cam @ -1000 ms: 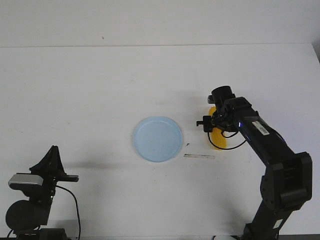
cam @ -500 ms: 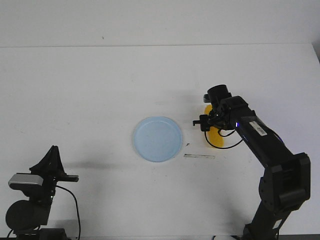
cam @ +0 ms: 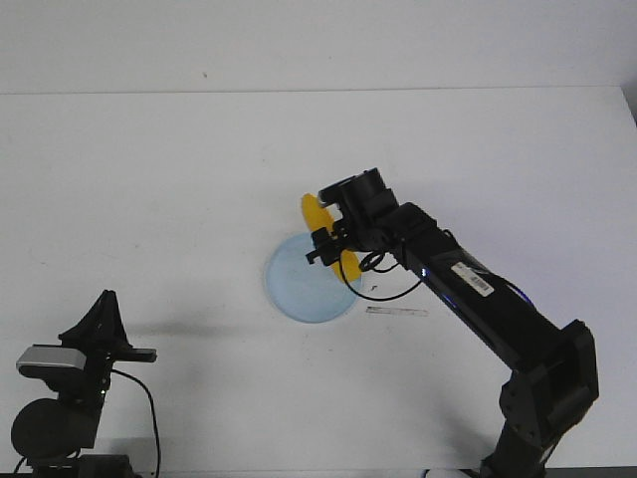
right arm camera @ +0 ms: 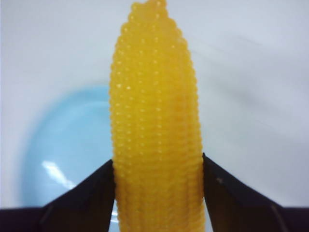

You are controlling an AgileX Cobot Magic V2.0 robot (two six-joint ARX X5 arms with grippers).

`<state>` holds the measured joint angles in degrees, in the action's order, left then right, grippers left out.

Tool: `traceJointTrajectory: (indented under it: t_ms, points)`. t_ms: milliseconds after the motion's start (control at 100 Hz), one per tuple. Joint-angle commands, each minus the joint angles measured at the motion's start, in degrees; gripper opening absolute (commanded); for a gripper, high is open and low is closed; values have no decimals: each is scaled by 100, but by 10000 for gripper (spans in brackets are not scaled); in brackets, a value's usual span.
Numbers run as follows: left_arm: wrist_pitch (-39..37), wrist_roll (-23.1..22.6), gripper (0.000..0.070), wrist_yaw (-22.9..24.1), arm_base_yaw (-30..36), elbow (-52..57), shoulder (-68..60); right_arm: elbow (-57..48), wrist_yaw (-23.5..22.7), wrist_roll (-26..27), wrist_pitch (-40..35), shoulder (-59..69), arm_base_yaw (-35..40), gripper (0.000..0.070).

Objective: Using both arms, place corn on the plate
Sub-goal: 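Lift the corn with the right gripper and carry it over the plate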

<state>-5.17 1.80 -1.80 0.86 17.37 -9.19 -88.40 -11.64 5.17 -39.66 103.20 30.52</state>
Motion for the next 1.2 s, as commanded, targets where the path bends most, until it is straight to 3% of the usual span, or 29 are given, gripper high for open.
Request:
traceJointTrajectory:
  t_ms: [0,360,710,1190]
  points:
    - [-81,-74,1,0,-11,44,17,-101,-57,-92,201,81,205,258]
    - [-81,-74,1,0,-11,44,17,-101,-39,-59,151,400,739,258]
    - [-81,-74,1,0,-11,46,17,-98,-35,103,-273,680,728,259]
    - [-81,-74,1,0,-11,44,17,-96,-31,103,-319,857,621,260]
